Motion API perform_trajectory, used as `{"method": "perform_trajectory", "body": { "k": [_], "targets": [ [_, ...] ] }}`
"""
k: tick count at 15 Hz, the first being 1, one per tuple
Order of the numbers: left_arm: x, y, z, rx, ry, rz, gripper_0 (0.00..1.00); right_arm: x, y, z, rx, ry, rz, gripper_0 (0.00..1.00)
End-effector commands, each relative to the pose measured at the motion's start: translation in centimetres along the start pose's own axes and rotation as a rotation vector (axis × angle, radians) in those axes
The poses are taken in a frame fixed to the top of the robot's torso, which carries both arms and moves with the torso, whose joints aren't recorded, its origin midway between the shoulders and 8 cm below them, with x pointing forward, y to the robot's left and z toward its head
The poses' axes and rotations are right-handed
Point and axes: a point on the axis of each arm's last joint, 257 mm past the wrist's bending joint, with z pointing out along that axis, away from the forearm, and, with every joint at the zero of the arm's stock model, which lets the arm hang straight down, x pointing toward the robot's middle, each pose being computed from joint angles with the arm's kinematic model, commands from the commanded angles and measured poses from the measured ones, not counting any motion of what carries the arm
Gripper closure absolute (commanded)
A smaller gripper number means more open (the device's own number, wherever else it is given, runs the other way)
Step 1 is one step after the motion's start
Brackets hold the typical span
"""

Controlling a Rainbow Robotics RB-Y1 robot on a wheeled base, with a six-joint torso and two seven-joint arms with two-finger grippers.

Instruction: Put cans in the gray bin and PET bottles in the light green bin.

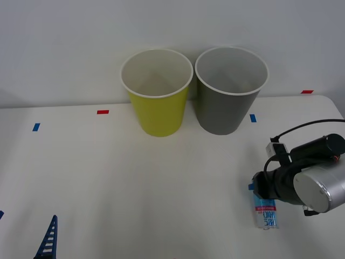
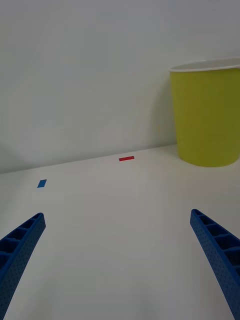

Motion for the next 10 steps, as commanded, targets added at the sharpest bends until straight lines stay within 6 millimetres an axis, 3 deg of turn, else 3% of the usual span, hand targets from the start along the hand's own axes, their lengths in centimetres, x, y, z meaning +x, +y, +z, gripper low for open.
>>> {"method": "perform_trajectory", "body": {
  "k": [1,7,10],
  "targets": [
    [0.0,0.0,0.0,0.0,0.0,0.0,0.0,-1.8,0.8,-2.1,-0.031,-0.087,-0.009,1.0],
    [0.0,0.0,0.0,0.0,0.0,0.0,0.0,-5.0,2.9,-7.2,-0.053,-0.26,0.063,1.0],
    [0.0,0.0,0.0,0.0,0.0,0.0,0.0,-6.2,2.6,-8.8,-0.044,-0.321,0.023,1.0]
  ]
}}
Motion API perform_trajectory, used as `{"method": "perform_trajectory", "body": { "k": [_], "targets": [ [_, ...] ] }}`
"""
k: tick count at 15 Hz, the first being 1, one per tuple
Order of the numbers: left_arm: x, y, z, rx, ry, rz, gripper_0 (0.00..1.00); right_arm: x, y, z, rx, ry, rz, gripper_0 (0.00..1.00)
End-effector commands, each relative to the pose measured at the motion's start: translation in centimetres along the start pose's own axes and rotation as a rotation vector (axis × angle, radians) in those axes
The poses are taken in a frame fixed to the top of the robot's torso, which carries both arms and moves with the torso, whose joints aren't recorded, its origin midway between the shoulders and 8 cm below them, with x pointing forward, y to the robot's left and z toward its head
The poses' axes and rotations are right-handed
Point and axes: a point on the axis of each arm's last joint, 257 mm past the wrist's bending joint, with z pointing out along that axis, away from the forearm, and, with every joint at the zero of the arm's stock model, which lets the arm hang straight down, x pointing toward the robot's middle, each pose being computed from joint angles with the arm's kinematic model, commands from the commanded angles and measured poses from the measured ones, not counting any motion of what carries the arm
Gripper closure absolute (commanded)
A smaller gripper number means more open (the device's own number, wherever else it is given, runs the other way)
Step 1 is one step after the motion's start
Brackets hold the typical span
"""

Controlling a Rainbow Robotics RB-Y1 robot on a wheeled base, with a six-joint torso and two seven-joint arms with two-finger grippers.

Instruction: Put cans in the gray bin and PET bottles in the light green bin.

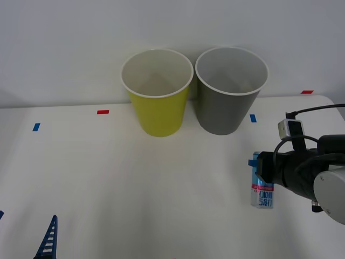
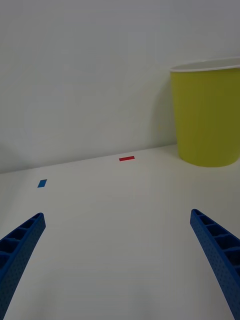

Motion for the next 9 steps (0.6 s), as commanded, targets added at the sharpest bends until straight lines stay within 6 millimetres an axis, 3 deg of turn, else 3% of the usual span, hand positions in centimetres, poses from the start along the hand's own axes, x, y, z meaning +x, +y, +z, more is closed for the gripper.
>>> {"method": "perform_trajectory", "body": {
  "k": [1,9],
  "targets": [
    [0.0,0.0,0.0,0.0,0.0,0.0,0.0,-1.5,-0.1,-1.2,0.001,-0.055,-0.008,1.0],
    [0.0,0.0,0.0,0.0,0.0,0.0,0.0,-2.1,-0.4,-3.8,0.027,-0.117,-0.038,1.0]
  ]
}}
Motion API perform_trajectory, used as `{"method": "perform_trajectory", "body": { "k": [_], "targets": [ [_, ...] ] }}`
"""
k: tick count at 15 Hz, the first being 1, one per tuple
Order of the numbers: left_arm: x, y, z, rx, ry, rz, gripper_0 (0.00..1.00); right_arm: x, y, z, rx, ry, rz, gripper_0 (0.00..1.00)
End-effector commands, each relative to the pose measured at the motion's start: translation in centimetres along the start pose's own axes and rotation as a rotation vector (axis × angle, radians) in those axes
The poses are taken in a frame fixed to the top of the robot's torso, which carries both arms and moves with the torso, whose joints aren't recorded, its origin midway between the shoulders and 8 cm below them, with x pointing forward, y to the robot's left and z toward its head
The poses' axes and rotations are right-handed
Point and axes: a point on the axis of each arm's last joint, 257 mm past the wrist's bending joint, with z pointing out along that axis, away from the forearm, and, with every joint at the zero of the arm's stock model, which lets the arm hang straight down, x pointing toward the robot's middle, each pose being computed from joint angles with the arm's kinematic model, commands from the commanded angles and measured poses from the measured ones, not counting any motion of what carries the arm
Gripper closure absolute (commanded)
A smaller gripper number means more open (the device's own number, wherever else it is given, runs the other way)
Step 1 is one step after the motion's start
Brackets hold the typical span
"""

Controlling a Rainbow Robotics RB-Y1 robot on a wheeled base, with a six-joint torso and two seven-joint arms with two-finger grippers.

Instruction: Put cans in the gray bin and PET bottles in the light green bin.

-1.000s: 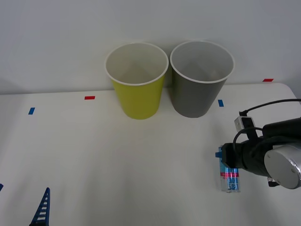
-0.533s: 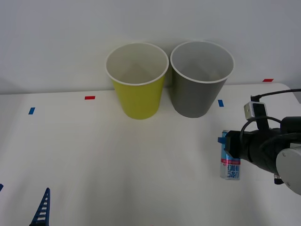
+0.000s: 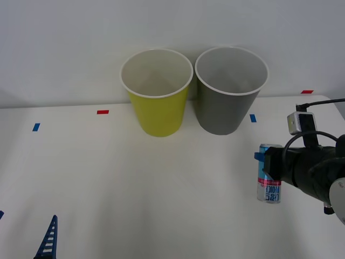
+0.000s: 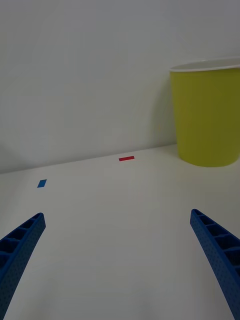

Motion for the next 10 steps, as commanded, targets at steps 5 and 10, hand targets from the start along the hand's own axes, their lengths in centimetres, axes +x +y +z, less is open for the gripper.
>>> {"method": "perform_trajectory", "body": {
  "k": [5,10],
  "targets": [
    [0.0,0.0,0.0,0.0,0.0,0.0,0.0,-1.2,-0.7,-3.1,0.061,-0.083,-0.028,1.0],
    [0.0,0.0,0.0,0.0,0.0,0.0,0.0,-2.2,-2.5,-3.7,0.08,-0.109,0.018,1.0]
  ]
}}
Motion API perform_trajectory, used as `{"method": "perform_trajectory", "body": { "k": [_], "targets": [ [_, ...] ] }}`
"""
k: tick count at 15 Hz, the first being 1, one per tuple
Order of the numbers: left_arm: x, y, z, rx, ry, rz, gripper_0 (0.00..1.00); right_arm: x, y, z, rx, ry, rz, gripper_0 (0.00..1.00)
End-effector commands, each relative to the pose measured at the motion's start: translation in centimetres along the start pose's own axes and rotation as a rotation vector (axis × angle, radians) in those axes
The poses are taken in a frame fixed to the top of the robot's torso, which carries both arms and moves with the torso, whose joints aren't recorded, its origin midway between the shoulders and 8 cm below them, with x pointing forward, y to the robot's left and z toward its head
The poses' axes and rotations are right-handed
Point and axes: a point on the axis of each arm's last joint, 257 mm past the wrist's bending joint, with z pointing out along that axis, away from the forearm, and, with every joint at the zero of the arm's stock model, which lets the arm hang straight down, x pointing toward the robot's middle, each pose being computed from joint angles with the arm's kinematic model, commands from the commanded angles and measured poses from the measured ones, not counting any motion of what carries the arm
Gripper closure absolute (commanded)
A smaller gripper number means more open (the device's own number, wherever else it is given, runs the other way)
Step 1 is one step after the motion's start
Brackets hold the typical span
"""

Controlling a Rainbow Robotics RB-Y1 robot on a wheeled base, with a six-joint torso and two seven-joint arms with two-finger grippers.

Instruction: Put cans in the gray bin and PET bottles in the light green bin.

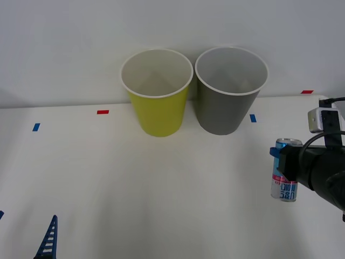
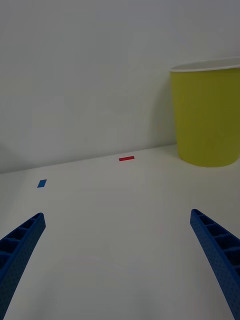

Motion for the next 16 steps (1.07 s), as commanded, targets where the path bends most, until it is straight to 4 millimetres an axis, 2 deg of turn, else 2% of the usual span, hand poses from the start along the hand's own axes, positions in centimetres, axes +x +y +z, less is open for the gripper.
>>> {"method": "perform_trajectory", "body": {
  "k": [1,10,15,16],
  "targets": [
    [0.0,0.0,0.0,0.0,0.0,0.0,0.0,-1.2,-0.2,-0.2,-0.012,-0.029,0.022,1.0],
    [0.0,0.0,0.0,0.0,0.0,0.0,0.0,-10.9,2.6,-2.2,-0.053,-0.251,-0.057,1.0],
    [0.0,0.0,0.0,0.0,0.0,0.0,0.0,-18.5,5.9,-5.9,-0.157,-0.493,-0.13,1.0],
    [0.0,0.0,0.0,0.0,0.0,0.0,0.0,-19.4,6.2,-6.3,-0.165,-0.52,-0.139,1.0]
  ]
}}
